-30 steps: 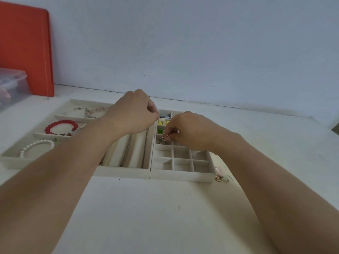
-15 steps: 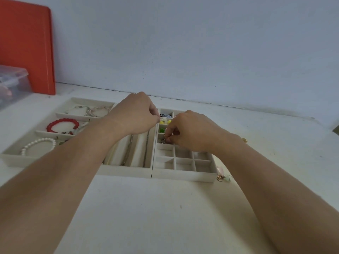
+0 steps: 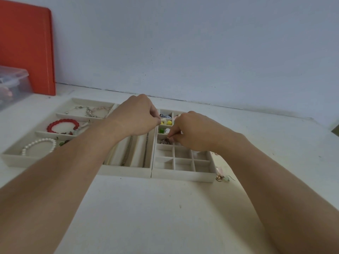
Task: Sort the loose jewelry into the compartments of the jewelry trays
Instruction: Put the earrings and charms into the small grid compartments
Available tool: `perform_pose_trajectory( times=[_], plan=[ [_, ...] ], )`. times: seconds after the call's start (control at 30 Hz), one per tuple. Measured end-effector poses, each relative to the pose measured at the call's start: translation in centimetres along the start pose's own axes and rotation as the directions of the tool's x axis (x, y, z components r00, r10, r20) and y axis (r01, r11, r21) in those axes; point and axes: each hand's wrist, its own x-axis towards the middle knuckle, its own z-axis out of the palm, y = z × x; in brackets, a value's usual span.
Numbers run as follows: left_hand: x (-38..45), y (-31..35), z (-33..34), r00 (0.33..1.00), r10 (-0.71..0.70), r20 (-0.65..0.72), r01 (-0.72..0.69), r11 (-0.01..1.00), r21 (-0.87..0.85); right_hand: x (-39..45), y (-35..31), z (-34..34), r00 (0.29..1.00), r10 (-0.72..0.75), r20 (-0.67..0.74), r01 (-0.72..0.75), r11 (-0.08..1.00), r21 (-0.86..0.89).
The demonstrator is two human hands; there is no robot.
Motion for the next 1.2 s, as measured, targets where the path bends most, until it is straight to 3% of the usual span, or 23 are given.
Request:
perform_pose_trajectory(
  times=[0.57,0.87,1.2],
  plan=[
    [-0.1,0.1,-0.2,1.000,-0.003,0.027,0.004,1.000,-0.012,0.6,-0.3,1.8,0.989,0.052,-0.141,-0.048,0.998,0.033],
    [-0.1,0.1,-0.3,0.999,-0.017,0.038,0.018,1.000,-0.023,0.6,0.4,0.6,0.992,0.080,-0.097,-0.062,0.982,0.176],
    [-0.2,0.1,0.0,0.998,-0.025,0.056,0.026,1.000,-0.010,0.2,1.3,-0.4,0.984,0.114,-0.140,-0.098,0.988,0.117]
  ],
)
